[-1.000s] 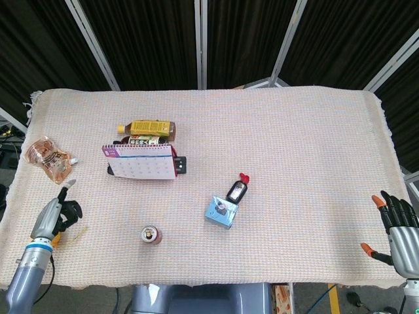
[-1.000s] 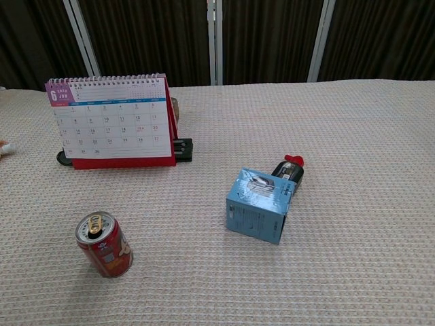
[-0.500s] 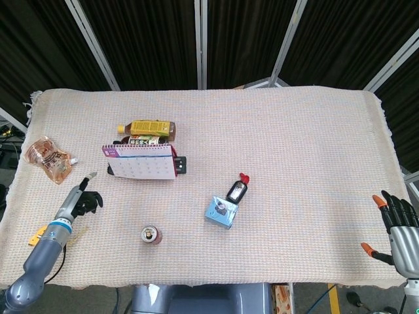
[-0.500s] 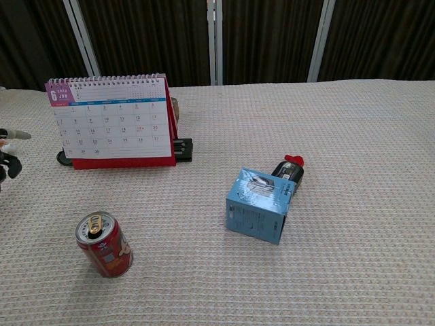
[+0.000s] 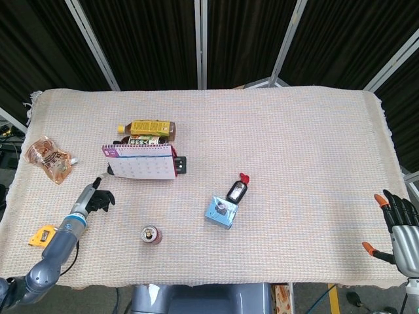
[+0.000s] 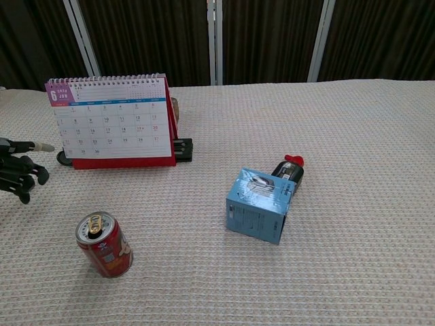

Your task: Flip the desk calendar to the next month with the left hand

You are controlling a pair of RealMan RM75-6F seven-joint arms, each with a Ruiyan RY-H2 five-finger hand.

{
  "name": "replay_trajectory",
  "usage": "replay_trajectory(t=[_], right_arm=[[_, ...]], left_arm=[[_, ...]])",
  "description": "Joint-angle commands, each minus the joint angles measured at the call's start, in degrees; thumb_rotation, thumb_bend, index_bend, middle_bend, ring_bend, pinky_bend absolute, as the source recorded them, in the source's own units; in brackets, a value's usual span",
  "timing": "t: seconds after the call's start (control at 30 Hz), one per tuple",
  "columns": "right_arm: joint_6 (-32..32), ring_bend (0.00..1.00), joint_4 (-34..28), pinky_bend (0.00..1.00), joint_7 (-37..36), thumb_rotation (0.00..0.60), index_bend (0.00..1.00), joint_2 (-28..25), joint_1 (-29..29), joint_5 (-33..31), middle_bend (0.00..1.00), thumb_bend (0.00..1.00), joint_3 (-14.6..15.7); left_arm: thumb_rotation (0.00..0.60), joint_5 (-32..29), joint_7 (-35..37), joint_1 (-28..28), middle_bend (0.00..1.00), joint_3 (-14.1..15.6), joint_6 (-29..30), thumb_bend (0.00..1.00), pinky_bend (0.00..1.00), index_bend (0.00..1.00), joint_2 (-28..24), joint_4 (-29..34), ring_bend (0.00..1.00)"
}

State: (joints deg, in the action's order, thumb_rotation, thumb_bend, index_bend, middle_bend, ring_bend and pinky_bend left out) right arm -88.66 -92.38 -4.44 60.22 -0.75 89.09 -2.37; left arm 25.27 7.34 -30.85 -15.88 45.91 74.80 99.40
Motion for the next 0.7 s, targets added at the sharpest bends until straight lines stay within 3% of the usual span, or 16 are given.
replay_trajectory(t=[0.03, 0.7], right_arm=[[0.03, 0.0, 0.0, 0.0, -0.07, 0.6, 0.0, -0.01, -0.01, -0.02, 0.0, 0.02, 0.0], [0.17, 0.0, 0.09, 0.0, -0.44, 0.6, 0.0, -0.06, -0.07, -0.22, 0.0, 0.02, -0.09]], left_arm=[[0.6, -0.59, 0.08, -0.54, 0.63, 0.09, -0.43, 1.0, 0.56, 0.0, 0.38, -0.48, 0.66], [0.6, -2.74, 0.3, -3.41, 0.63, 0.47, -0.87, 1.0, 0.56, 0.0, 2.13, -1.37, 0.66]])
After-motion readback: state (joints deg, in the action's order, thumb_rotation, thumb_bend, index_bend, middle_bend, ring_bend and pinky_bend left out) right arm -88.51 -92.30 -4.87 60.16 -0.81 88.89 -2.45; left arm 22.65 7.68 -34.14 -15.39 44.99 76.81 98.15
